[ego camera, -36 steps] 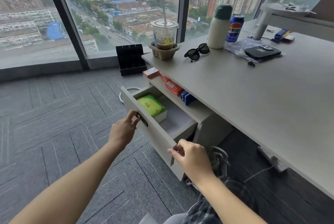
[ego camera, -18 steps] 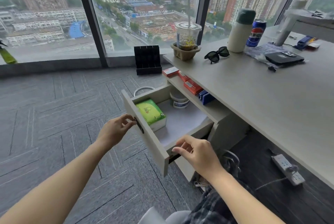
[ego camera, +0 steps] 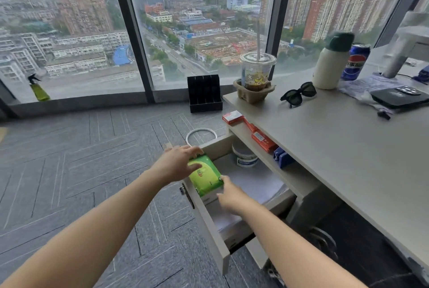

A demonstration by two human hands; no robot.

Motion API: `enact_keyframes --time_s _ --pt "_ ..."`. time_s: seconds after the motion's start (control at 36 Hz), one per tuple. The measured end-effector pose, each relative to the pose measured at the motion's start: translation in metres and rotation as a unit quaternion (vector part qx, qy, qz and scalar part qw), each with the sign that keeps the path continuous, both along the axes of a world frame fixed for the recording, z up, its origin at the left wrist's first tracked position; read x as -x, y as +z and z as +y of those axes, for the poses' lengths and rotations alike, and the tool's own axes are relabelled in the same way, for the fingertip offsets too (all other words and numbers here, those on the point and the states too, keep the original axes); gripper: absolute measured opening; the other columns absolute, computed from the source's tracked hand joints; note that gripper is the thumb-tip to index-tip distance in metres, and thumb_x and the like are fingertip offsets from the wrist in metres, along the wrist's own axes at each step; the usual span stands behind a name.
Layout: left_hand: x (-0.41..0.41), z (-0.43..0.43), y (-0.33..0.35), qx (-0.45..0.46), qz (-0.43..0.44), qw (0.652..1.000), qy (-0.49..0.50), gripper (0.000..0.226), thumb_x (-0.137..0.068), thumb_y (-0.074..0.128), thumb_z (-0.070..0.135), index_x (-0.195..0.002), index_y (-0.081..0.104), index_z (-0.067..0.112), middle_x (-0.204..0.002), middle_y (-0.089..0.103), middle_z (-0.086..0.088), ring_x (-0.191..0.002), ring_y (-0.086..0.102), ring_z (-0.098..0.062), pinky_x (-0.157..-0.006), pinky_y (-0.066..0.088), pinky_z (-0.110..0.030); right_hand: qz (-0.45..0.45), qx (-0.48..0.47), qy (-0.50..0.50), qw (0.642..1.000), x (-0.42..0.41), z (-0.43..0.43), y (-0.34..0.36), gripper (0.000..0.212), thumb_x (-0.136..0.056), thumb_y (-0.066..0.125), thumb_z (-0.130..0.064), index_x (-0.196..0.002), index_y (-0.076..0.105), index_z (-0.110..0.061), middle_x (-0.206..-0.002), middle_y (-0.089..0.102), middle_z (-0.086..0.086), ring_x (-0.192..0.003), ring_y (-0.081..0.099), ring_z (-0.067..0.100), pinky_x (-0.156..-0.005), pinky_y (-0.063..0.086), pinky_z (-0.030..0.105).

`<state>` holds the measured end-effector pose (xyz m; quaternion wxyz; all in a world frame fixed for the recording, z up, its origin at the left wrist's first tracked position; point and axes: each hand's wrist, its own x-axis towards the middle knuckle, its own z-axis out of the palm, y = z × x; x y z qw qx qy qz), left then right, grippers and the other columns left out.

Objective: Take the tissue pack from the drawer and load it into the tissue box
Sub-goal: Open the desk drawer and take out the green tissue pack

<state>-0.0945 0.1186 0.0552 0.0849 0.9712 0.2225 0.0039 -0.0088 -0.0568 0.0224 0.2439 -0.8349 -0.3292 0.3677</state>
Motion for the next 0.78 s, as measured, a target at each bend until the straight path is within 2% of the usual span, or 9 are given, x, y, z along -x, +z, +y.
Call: enact_keyframes --time_s 0.06,0.11,0.19,0.28,0.36,0.47,0.56,0.64,0.78 --pt "-0.007 0.000 0.001 0.006 0.022 1.000 -0.014 0.043 -0.092 0.056 0.047 -0.133 0.051 0.034 -0.131 0.064 0.009 -0.120 0.058 -0.016 -0.103 0.035 -0.040 0.054 0.002 -0.027 0.998 0.003 0.013 -0.009 0.076 -0.096 0.042 -0.012 -0.150 -0.010 -0.025 -0.139 0.043 0.020 -0.101 0.050 0.027 -0.086 0.043 0.034" --pt "-0.013 0.001 0.000 -0.003 0.042 0.999 -0.033 0.046 -0.090 0.059 0.047 -0.134 0.050 0.033 -0.132 0.063 0.009 -0.120 0.059 -0.017 -0.101 0.036 -0.038 0.098 -0.038 -0.073 0.992 0.004 0.022 -0.021 0.090 -0.093 0.045 -0.006 -0.146 -0.023 -0.032 -0.148 0.034 0.015 -0.099 0.049 0.024 -0.089 0.045 0.037" --pt "-0.021 0.005 -0.002 0.011 0.076 0.995 -0.061 0.059 -0.082 0.069 0.048 -0.136 0.048 0.035 -0.139 0.057 0.009 -0.124 0.056 -0.020 -0.102 0.043 -0.040 0.121 -0.100 -0.127 0.979 0.000 0.023 -0.035 0.111 -0.083 0.062 -0.010 -0.141 -0.027 -0.043 -0.154 0.026 0.006 -0.119 0.050 0.031 -0.099 0.045 0.044" --pt "-0.031 0.008 -0.004 0.036 0.124 0.989 -0.065 0.082 -0.069 0.082 0.040 -0.140 0.041 0.039 -0.145 0.046 0.009 -0.124 0.054 -0.022 -0.099 0.047 -0.038 0.087 -0.123 -0.173 0.973 -0.009 0.018 -0.031 0.129 -0.066 0.080 -0.016 -0.140 -0.020 -0.048 -0.149 0.028 0.011 -0.127 0.042 0.034 -0.099 0.046 0.050" --pt "-0.043 0.008 -0.009 0.057 0.147 0.985 -0.068 0.101 -0.059 0.088 0.034 -0.144 0.035 0.039 -0.147 0.039 0.008 -0.126 0.052 -0.021 -0.100 0.048 -0.037 0.059 -0.110 -0.176 0.976 -0.025 0.012 -0.028 0.124 -0.068 0.082 -0.010 -0.148 -0.008 -0.035 -0.143 0.026 0.016 -0.128 0.039 0.035 -0.098 0.042 0.042" --pt "-0.056 0.003 -0.011 0.085 0.148 0.983 -0.067 0.109 -0.058 0.090 0.029 -0.149 0.031 0.033 -0.150 0.037 0.003 -0.133 0.044 -0.020 -0.106 0.040 -0.030 0.042 -0.086 -0.146 0.985 -0.039 0.010 -0.024 0.123 -0.065 0.085 -0.007 -0.150 -0.002 -0.029 -0.141 0.020 0.015 -0.131 0.036 0.034 -0.090 0.042 0.035" --pt "-0.062 0.002 -0.016 0.086 0.177 0.978 -0.065 0.107 -0.058 0.090 0.030 -0.147 0.031 0.032 -0.149 0.035 0.000 -0.133 0.044 -0.024 -0.107 0.041 -0.035 0.038 -0.071 -0.125 0.989 -0.045 0.013 -0.026 0.123 -0.061 0.087 -0.011 -0.150 0.004 -0.024 -0.139 0.018 0.013 -0.130 0.035 0.031 -0.103 0.038 0.034" --pt "-0.063 0.001 -0.020 0.089 0.196 0.975 -0.055 0.106 -0.057 0.089 0.026 -0.145 0.030 0.031 -0.145 0.033 -0.001 -0.127 0.049 -0.027 -0.101 0.046 -0.039 0.015 -0.053 -0.095 0.994 -0.046 0.014 -0.028 0.122 -0.059 0.088 -0.013 -0.149 0.007 -0.023 -0.138 0.018 0.011 -0.127 0.039 0.030 -0.104 0.037 0.033" --pt "-0.064 -0.009 -0.021 0.054 0.208 0.975 -0.056 0.107 -0.060 0.087 0.015 -0.146 0.024 0.023 -0.139 0.033 -0.007 -0.117 0.056 -0.035 -0.088 0.050 -0.041 -0.106 -0.046 -0.028 0.993 -0.039 0.011 -0.026 0.097 -0.059 0.084 -0.020 -0.133 0.021 -0.013 -0.132 0.030 0.012 -0.113 0.052 0.033 -0.091 0.046 0.034"
